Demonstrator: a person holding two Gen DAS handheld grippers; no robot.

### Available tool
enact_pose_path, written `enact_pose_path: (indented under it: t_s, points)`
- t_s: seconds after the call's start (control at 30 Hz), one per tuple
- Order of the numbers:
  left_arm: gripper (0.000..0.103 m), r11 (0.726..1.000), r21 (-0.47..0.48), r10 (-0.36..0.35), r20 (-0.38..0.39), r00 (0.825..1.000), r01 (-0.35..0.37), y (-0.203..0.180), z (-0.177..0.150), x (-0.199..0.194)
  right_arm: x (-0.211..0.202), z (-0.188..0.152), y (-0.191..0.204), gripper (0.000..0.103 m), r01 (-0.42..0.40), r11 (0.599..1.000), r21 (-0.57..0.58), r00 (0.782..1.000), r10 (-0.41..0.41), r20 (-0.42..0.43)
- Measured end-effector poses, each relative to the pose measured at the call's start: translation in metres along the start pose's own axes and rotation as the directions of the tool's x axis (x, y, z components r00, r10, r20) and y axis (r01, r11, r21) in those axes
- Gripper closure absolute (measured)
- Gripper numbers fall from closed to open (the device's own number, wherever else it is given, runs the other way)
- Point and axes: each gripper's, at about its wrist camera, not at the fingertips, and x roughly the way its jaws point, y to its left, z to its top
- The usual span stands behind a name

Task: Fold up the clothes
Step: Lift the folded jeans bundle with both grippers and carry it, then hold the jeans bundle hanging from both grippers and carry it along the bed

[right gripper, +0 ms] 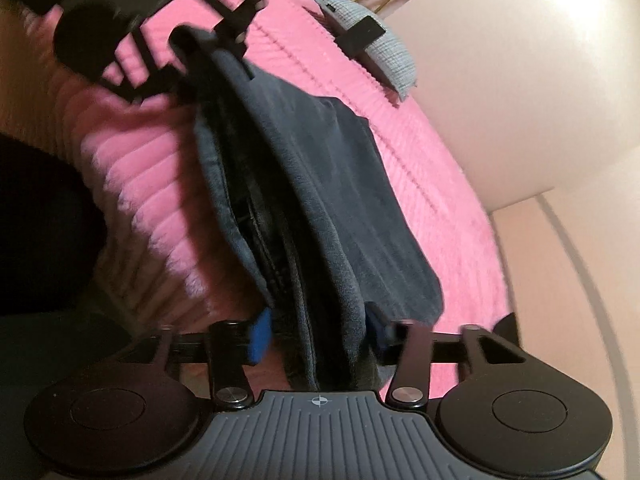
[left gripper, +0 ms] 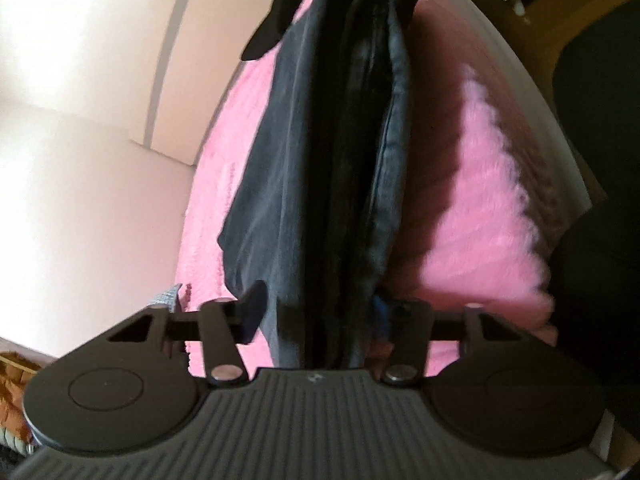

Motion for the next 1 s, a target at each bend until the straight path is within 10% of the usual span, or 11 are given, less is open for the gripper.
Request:
enact_pose_path:
  t_s: [0.07,0.3,0.4,0.53,0.8,1.0]
  points:
    - [0.075,0.999,-0.019,-0.029,0.007,1.000,0.030,0.009,-0.001,-0.002,-0.004,0.001,0.010,0.020,0.024,1.000,0.001,0.999,-0.024,0.034]
    - [0.078,0.958,-0.218,-0.176,0.065,0.982,0.186,0.071,-0.005,-0.009,0.011,0.015,0.036,0.020,0.061,0.995,-0.076,0.995,-0.055,0.081]
    - [0.078,0.952,-0.227,-0.191,0.077,0.979,0.204,0.081,-0.004,-0.009,0.032,0.008,0.032,0.053,0.124,0.986,-0.114,0.992,-0.123,0.020]
    - [0.077,0.949,-0.212,-0.217,0.089,0.972,0.231,0.079,-0.005,-0.012,0.032,0.006,0.024,0.064,0.078,0.992,-0.102,0.997,-0.078,0.005]
    - [0.068,0.990,0.132,-0.058,0.035,0.998,0.053,0.006,-0.012,-0.015,0.013,0.019,0.003,0.069,0.040,0.998,-0.047,0.999,-0.039,0.023]
    - [0.077,0.995,0.088,-0.043,0.031,0.999,0.040,0.018,-0.015,-0.018,0.004,0.020,-0.023,0.069,0.010,0.999,-0.040,0.997,-0.007,0.076]
